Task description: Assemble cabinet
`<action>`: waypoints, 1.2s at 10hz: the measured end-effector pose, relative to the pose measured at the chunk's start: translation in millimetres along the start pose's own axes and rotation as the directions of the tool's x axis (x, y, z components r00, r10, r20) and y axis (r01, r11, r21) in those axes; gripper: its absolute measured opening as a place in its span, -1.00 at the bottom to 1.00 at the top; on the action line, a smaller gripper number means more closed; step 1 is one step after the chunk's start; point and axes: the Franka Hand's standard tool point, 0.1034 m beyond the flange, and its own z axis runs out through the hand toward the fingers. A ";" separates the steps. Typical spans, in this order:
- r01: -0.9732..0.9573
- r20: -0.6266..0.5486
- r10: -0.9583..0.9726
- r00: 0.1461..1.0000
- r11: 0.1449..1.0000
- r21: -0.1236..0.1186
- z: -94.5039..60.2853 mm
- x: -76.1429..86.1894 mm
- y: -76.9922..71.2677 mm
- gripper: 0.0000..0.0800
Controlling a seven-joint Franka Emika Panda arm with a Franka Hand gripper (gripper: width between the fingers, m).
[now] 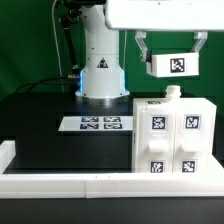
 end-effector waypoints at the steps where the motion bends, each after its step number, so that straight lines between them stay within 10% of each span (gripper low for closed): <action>1: 0.005 -0.001 -0.005 1.000 1.000 -0.003 2.8 3.8 -0.9 0.39; 12: 0.023 0.032 -0.023 0.999 1.000 -0.014 31.2 -6.7 -3.4 0.39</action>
Offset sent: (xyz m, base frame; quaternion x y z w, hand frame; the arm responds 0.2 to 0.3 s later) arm -0.0026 0.0053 -0.0131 0.0008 -0.0053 -0.0047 1.0000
